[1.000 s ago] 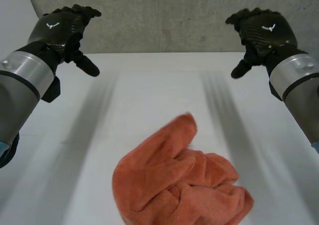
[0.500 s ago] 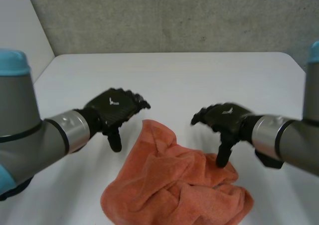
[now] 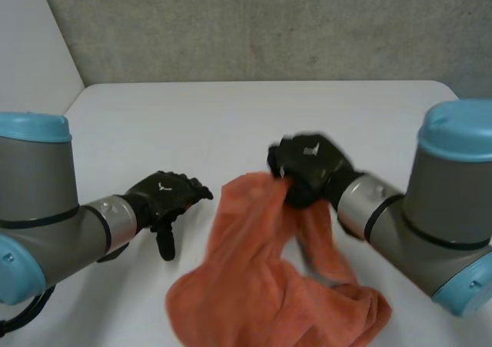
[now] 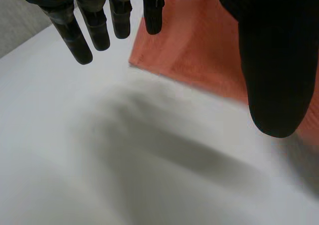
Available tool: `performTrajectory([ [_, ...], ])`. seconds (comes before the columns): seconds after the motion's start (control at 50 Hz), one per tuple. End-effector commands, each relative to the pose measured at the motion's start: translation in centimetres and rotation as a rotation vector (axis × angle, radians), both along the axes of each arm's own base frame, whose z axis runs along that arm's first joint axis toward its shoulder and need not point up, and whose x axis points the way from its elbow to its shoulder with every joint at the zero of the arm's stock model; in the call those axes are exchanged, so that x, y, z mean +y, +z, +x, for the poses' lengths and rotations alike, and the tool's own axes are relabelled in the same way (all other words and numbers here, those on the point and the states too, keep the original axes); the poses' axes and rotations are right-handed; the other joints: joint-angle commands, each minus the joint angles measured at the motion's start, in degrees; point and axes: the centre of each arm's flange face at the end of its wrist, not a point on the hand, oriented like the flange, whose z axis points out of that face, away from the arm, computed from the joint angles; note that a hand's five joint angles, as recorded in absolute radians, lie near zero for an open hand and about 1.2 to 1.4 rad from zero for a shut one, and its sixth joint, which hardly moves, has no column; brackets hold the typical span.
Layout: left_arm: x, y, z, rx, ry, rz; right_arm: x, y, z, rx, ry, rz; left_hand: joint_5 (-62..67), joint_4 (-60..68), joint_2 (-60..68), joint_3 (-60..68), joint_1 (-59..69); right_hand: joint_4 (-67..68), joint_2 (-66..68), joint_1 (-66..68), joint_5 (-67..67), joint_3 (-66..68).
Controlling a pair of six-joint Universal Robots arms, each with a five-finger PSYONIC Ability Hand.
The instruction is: Fold the laundry
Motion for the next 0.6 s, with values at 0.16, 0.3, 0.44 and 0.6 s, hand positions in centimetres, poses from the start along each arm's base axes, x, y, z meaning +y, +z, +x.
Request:
performTrajectory([
  [0.16, 2.1, -2.7, 0.2, 0.056, -0.101, 0.149, -0.4, 4.9, -2.3, -0.047, -0.147, -0.142, -2.17, -1.41, -1.2, -1.72, -1.06, 12.2, 13.18, 25.63, 15.06, 13.15],
  [0.3, 2.2, -3.2, -0.8, 0.082, -0.145, 0.129, -0.1, 4.6, -3.5, -0.019, -0.158, -0.153, -2.0, -1.25, -1.04, -1.55, -0.89, 12.2, 13.18, 25.63, 15.06, 13.15],
  [0.44, 2.4, -4.1, -2.4, 0.14, -0.161, 0.109, 0.4, 5.9, -4.0, -0.049, -0.16, -0.183, -0.82, -0.07, 0.14, -0.37, 0.29, 12.2, 13.18, 25.63, 15.06, 13.15],
  [0.6, 3.6, -4.4, -3.8, 0.205, -0.159, 0.188, -0.1, 7.2, -4.3, -0.066, -0.164, -0.233, 4.55, 5.3, 5.51, 4.99, 5.65, 12.2, 13.18, 25.63, 15.06, 13.15],
])
